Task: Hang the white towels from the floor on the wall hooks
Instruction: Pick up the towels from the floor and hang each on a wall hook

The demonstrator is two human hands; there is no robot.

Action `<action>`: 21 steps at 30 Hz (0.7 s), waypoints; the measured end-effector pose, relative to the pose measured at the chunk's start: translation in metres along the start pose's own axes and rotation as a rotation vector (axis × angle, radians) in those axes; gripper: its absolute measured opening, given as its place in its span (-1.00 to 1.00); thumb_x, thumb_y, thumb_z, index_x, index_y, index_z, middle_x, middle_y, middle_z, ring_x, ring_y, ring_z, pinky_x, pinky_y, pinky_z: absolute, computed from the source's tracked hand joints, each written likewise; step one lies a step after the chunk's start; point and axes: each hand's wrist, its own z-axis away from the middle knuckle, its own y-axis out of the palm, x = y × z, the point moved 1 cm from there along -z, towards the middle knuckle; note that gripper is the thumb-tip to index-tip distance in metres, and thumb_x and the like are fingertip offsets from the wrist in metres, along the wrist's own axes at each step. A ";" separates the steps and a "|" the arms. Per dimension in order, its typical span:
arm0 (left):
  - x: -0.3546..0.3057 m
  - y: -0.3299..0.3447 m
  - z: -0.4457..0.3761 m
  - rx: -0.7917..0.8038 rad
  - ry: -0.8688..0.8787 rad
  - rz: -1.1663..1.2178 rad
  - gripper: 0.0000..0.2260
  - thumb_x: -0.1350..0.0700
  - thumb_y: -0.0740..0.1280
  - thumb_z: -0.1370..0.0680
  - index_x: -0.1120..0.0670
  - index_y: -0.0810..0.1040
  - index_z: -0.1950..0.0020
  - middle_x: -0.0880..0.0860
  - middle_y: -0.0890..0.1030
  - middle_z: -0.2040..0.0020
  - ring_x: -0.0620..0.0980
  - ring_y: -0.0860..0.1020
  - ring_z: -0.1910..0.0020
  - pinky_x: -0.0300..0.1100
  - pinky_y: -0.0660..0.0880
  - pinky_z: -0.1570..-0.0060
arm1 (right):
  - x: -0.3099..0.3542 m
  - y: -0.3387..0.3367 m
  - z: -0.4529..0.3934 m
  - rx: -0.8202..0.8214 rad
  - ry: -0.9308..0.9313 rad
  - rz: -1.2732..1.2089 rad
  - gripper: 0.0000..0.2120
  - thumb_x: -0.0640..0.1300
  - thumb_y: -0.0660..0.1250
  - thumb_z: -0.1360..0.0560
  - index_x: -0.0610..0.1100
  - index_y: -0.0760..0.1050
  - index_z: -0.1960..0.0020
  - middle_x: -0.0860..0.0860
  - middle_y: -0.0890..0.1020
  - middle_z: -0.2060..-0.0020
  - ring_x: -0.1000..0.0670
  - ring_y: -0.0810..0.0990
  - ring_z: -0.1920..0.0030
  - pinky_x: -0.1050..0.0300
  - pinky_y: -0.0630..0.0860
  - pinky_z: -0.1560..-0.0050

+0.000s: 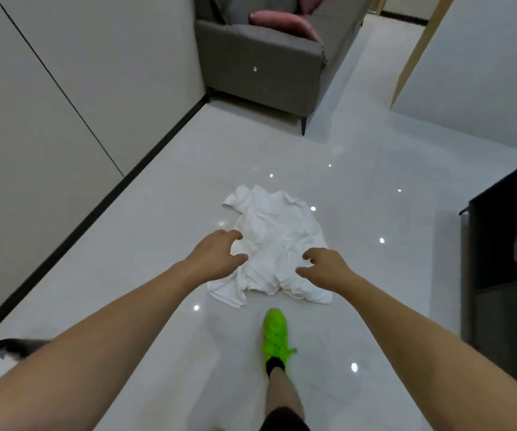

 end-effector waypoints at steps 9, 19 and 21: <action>0.064 0.062 -0.176 0.096 -0.233 0.052 -0.55 -0.09 0.32 -0.56 -0.01 0.40 -0.42 0.05 0.47 -0.35 0.04 0.44 -0.30 -0.19 0.31 -0.10 | -0.036 0.058 -0.210 0.154 0.141 -0.100 -0.64 -0.02 0.37 -0.49 -0.09 0.56 -0.25 -0.05 0.64 -0.13 -0.05 0.57 -0.17 0.20 0.40 -0.02; 0.229 0.231 -0.340 0.154 -0.300 0.117 -0.57 -0.10 0.32 -0.56 -0.02 0.42 -0.40 0.04 0.47 -0.35 0.05 0.44 -0.30 -0.17 0.30 -0.12 | -0.087 0.263 -0.406 0.220 0.232 -0.107 -0.65 -0.06 0.37 -0.44 -0.06 0.57 -0.21 -0.03 0.65 -0.06 -0.06 0.60 -0.10 0.19 0.43 0.02; 0.265 0.271 -0.371 0.152 -0.289 0.113 -0.56 -0.11 0.32 -0.56 -0.02 0.42 -0.40 0.04 0.47 -0.35 0.04 0.44 -0.30 -0.18 0.29 -0.11 | -0.104 0.313 -0.444 0.206 0.244 -0.086 -0.65 -0.08 0.35 -0.44 -0.09 0.55 -0.22 -0.07 0.65 -0.04 -0.09 0.60 -0.09 0.15 0.46 0.02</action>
